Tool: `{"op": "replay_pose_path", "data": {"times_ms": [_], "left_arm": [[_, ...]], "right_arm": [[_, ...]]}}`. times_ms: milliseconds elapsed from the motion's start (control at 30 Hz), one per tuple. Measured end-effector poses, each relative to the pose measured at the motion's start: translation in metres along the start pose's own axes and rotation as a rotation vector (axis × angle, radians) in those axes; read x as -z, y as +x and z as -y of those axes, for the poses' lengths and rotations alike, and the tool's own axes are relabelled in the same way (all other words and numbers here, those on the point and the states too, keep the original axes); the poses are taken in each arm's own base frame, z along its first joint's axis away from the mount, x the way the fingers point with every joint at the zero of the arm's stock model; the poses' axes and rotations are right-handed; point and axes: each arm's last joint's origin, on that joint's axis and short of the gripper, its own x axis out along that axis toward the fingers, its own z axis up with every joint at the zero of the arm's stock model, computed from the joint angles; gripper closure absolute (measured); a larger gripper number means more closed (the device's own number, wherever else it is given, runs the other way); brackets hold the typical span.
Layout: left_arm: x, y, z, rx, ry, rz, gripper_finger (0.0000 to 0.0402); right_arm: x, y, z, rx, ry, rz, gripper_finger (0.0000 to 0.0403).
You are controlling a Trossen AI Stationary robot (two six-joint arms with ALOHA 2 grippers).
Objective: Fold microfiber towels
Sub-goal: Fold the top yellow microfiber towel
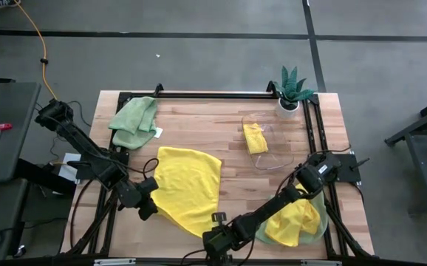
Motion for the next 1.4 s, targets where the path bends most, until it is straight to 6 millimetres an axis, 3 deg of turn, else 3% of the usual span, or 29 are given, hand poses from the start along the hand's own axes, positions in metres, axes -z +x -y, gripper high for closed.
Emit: {"op": "replay_pose_path", "data": {"times_ms": [133,367,567,733,833,1067,1200,1400], "left_arm": [[0.0,0.0,0.001,0.006,-0.005,0.001,0.0401],[0.001,-0.001,0.004,0.048,-0.034,-0.051,0.0401],[0.001,-0.01,0.013,0.155,-0.037,-0.087,0.0401],[0.0,-0.016,0.015,0.189,-0.029,-0.074,0.0401],[-0.001,-0.015,0.014,0.172,-0.034,-0.019,0.0401],[-0.008,-0.016,0.012,0.152,-0.059,0.201,0.0401],[-0.007,-0.019,0.007,0.108,-0.077,0.288,0.0402],[0.005,-0.027,-0.006,0.031,-0.146,0.379,0.0401]], "right_arm": [[-0.001,0.0,0.003,-0.006,0.007,-0.008,0.0394],[0.001,-0.011,0.011,-0.046,0.022,-0.111,0.04],[-0.008,-0.06,0.021,-0.12,-0.036,-0.146,0.0402],[-0.015,-0.089,0.035,-0.173,-0.088,-0.147,0.0402],[-0.022,-0.099,0.049,-0.185,-0.098,-0.128,0.0402],[-0.038,-0.123,0.106,-0.094,-0.069,-0.082,0.0403],[-0.042,-0.129,0.135,-0.045,-0.019,-0.073,0.0403],[-0.042,-0.131,0.163,0.066,0.008,-0.099,0.0403]]}}
